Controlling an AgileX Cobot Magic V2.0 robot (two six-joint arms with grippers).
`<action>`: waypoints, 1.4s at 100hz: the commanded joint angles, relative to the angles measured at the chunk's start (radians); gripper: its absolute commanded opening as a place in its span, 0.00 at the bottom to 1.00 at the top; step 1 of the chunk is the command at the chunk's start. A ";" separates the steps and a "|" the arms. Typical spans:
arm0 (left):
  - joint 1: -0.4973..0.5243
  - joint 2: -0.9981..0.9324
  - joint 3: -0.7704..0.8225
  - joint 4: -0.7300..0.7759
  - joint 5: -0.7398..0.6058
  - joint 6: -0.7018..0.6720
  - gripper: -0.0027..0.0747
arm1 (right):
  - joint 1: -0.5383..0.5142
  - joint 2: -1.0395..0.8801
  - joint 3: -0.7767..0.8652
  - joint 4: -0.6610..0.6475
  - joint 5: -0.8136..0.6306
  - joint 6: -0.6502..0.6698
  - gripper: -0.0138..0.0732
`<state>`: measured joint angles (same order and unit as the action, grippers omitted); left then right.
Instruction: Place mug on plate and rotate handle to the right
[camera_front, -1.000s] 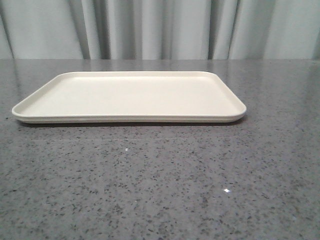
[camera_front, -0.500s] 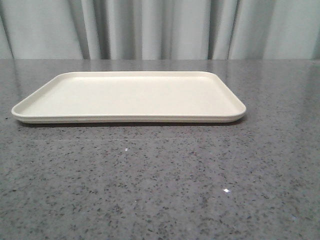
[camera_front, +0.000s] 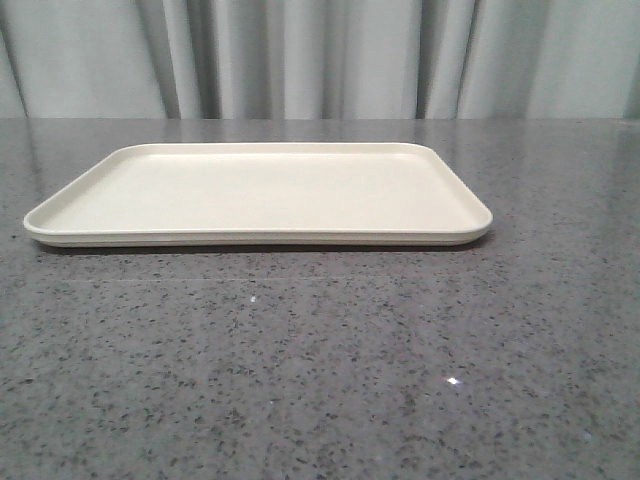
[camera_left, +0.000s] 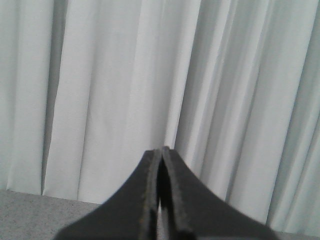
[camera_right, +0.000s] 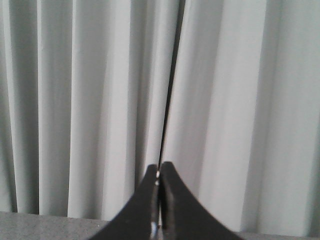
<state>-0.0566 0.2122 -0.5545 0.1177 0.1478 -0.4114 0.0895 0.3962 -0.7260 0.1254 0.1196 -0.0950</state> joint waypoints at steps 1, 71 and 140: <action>0.007 0.074 -0.093 -0.003 -0.038 -0.003 0.01 | -0.005 0.054 -0.086 -0.010 -0.033 -0.004 0.03; 0.007 0.439 -0.556 -0.019 0.317 0.074 0.03 | -0.003 0.210 -0.344 -0.032 0.034 -0.011 0.52; 0.007 0.490 -0.677 -0.130 0.510 0.161 0.51 | -0.003 0.215 -0.343 -0.042 -0.010 -0.011 0.53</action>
<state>-0.0566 0.6948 -1.1901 0.0000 0.7015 -0.2535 0.0895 0.5941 -1.0383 0.0949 0.1614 -0.0993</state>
